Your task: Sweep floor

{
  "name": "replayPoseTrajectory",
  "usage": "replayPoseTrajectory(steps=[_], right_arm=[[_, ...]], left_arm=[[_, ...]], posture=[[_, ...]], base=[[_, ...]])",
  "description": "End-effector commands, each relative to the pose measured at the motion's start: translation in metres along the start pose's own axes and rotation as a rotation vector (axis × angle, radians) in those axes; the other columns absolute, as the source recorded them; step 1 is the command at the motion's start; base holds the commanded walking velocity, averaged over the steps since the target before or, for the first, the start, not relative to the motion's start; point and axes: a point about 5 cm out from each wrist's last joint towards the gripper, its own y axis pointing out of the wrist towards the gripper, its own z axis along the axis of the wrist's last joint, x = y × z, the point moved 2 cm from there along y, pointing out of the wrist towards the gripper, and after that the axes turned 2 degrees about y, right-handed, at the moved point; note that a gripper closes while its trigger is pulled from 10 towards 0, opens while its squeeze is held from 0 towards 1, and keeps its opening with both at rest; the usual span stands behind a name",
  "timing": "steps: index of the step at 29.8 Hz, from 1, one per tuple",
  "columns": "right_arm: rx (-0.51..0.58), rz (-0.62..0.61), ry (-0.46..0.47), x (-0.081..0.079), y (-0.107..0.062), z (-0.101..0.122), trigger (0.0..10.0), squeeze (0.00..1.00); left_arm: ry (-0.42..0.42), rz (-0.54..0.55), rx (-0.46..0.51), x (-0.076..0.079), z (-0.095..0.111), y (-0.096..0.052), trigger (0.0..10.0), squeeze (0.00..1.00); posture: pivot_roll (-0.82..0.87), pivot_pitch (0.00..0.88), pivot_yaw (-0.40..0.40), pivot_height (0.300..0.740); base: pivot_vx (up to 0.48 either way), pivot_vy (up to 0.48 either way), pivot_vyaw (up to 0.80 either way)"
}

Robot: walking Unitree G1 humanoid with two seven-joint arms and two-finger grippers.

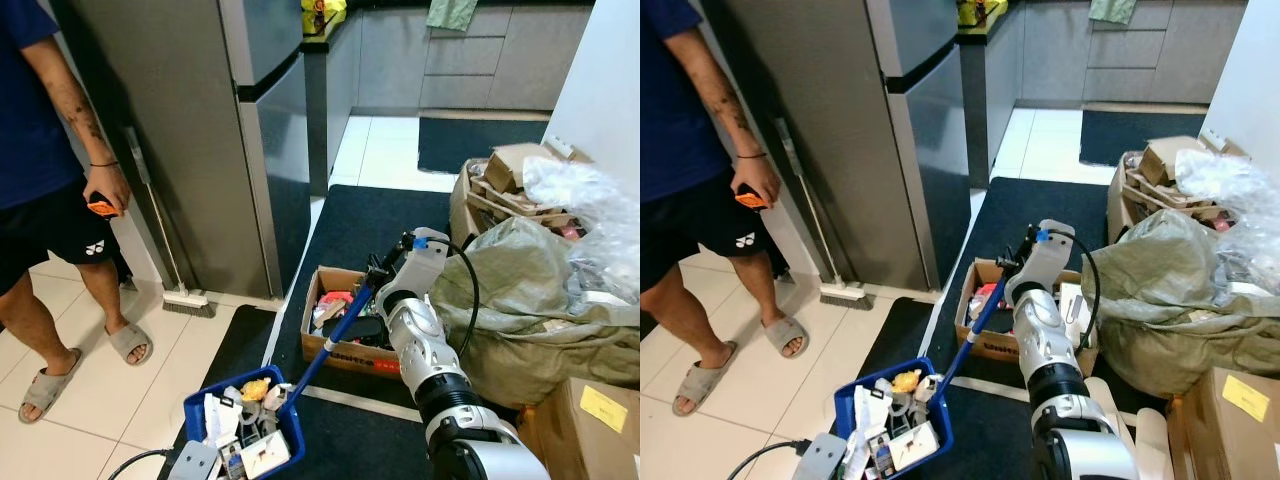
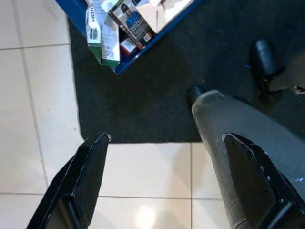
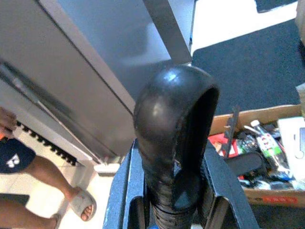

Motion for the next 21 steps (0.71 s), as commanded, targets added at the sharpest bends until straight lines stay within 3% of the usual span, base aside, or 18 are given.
replayPoseTrajectory(steps=[1,5,21], right_arm=[[0.051,0.027,0.015,-0.013,0.005,0.016,10.0,0.0],[0.065,0.018,0.026,-0.011,0.006,0.021,10.0,0.0],[0.105,0.067,0.155,-0.024,0.009,0.039,10.0,0.0]], left_arm=[[0.0,0.017,-0.011,-0.008,-0.005,-0.002,10.0,0.0],[0.002,0.017,-0.01,-0.007,-0.004,-0.002,10.0,0.0],[0.013,0.011,-0.007,-0.004,0.001,0.0,10.0,0.0]], posture=[[-0.05,0.0,0.07,0.74],[-0.05,0.0,0.066,0.74],[-0.05,0.0,0.059,0.74]], base=[[0.48,0.0,-0.8],[0.48,0.0,-0.73],[0.48,0.0,0.0]])
